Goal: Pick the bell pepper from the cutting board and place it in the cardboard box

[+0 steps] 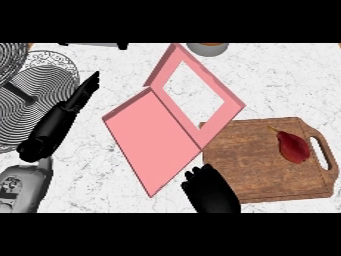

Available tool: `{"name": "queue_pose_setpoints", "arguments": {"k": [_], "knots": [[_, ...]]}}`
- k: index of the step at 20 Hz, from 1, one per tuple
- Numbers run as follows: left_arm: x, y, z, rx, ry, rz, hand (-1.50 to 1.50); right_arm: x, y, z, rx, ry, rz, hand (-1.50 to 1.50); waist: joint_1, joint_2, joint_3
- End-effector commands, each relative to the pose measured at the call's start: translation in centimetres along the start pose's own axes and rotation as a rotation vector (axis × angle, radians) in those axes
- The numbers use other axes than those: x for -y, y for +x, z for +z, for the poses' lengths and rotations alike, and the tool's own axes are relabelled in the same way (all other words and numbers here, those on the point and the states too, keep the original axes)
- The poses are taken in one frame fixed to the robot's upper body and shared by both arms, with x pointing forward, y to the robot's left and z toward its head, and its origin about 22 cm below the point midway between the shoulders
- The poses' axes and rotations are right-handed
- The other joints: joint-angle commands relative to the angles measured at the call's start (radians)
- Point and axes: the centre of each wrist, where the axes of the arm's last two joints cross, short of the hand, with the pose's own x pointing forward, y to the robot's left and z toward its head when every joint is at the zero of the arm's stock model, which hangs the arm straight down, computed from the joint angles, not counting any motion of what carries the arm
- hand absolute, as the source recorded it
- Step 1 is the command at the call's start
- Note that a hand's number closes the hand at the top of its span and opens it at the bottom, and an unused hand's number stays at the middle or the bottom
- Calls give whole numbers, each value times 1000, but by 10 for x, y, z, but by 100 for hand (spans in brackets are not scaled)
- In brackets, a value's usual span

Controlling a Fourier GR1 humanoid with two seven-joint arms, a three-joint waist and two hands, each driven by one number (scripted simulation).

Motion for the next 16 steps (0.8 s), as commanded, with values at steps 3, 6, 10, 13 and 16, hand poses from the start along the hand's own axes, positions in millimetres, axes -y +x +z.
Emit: {"name": "queue_pose_setpoints", "arguments": {"k": [3, 6, 10, 13, 16], "knots": [[7, 2, -7, 9, -30, 11, 0, 35, 45, -25, -9, -152, 3, 150, 30, -7, 0], [7, 1, -7, 9, -37, 6, 0, 50, 58, -30, -46, -212, -16, 150, 37, -10, 0], [10, 2, -10, 5, -39, 5, 0, 74, 58, -36, -191, -364, -69, 150, 28, -16, 1], [9, 1, -14, -5, -21, 9, 0, 88, 56, -38, -325, -458, -169, 150, 9, -10, 1], [11, 1, -13, -6, -29, 17, 0, 104, 54, -46, -453, -546, -224, 150, 16, -15, 0]]}}
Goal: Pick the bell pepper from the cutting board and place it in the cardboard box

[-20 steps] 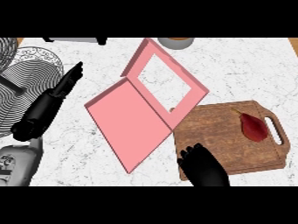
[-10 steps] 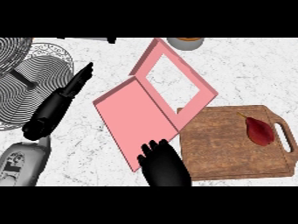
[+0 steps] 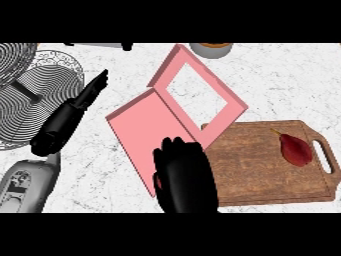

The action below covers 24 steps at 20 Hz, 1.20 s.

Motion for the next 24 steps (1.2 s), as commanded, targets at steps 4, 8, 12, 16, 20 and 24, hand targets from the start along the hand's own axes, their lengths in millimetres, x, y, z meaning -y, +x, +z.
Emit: {"name": "queue_pose_setpoints", "arguments": {"k": [4, 8, 12, 16, 20, 24], "knots": [[-4, 0, -2, 9, -5, -5, 0, 29, 11, -43, -297, -177, -82, 150, 10, 3, -4], [-1, 3, -7, 11, 1, -10, 0, 35, 26, -70, -400, -210, -82, 150, 7, 2, -3], [3, -7, -4, -8, -8, 1, 0, 29, 31, -103, -448, -162, 52, 150, 8, 8, -5], [4, 1, -1, 16, -11, -3, 0, 26, 22, -129, -527, 43, 46, 150, 7, 5, -2], [3, -1, -7, 5, -5, -1, 0, 17, 16, -142, -568, 232, 14, 150, -9, 8, -2], [-14, -5, 5, 2, 33, -21, 0, 13, 18, -157, -548, 367, 13, 150, -25, 3, -1]]}}
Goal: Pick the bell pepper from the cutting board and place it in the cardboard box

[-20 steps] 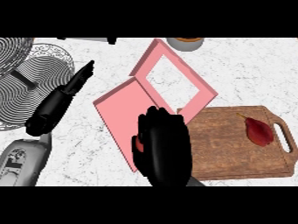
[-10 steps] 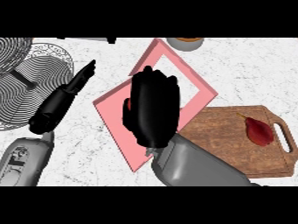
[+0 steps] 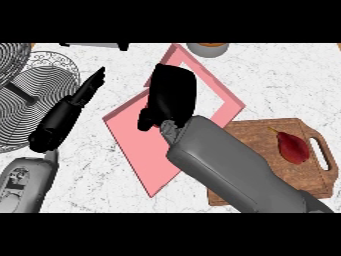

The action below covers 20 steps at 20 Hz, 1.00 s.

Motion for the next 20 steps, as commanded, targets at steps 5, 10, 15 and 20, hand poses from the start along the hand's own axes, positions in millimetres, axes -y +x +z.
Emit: {"name": "queue_pose_setpoints", "arguments": {"k": [5, 10, 15, 20], "knots": [[2, -18, 18, -26, 47, -12, 0, -20, 1, -20, -169, 304, 47, -150, -38, -4, 1], [-5, -20, 17, -38, 51, -10, 0, -26, 9, -8, 56, 361, -57, -150, -68, -7, 2], [0, -6, 18, -23, 53, 0, 0, 21, 23, -9, 188, 67, -442, -150, -60, -8, 4], [-2, -3, 16, -37, 59, 16, 0, 37, -3, -10, 70, -98, -934, -150, -64, -11, 7]]}}
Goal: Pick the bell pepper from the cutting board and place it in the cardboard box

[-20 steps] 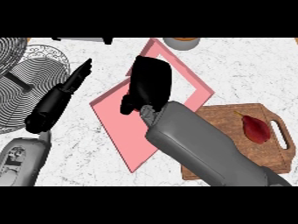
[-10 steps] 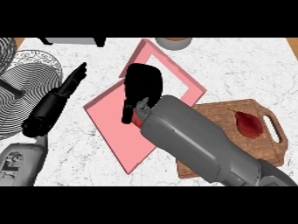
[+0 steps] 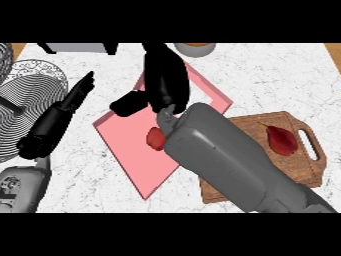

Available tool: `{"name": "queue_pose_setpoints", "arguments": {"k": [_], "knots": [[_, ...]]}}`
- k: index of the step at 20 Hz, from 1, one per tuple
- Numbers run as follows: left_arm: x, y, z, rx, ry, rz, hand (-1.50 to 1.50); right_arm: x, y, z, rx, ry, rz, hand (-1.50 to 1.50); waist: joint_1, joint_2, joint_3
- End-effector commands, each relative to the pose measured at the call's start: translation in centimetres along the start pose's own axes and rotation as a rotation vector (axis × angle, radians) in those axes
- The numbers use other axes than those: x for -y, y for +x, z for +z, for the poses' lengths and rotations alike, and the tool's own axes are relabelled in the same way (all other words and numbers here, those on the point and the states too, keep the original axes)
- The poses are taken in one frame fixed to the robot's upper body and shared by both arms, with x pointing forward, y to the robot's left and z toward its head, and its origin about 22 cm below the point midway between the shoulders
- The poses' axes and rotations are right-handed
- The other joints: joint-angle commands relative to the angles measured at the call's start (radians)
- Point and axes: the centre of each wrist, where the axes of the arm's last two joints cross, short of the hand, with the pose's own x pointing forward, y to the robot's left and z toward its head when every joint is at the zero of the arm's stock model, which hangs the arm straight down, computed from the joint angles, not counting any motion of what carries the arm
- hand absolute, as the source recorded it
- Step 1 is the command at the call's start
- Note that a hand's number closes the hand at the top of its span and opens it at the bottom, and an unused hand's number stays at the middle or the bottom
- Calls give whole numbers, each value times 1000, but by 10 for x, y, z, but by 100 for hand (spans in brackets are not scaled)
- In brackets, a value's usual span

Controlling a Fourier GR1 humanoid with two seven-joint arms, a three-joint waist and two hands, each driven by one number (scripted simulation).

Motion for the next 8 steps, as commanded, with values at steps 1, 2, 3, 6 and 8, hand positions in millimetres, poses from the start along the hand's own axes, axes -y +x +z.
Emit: {"name": "queue_pose_setpoints", "arguments": {"k": [1, 2, 3, 6, 8], "knots": [[-3, 0, 6, -1, 5, 1, 0, 20, -19, -1, -40, -206, -339, -150, -9, -1, 1], [-5, 0, 4, -4, 6, 0, 0, 21, -25, -3, -55, -234, -384, -150, -6, 3, 0], [-2, -8, 10, -4, 8, -3, 0, 22, -24, -2, -66, -270, -419, -150, -9, 0, -2], [-14, 0, 3, -5, 9, -10, 0, 9, -52, 8, -74, -293, -449, -150, -16, -1, -2], [-2, -2, 9, -7, 23, -2, 0, 9, -71, 10, -60, -337, -445, -150, -22, -3, -3]]}}
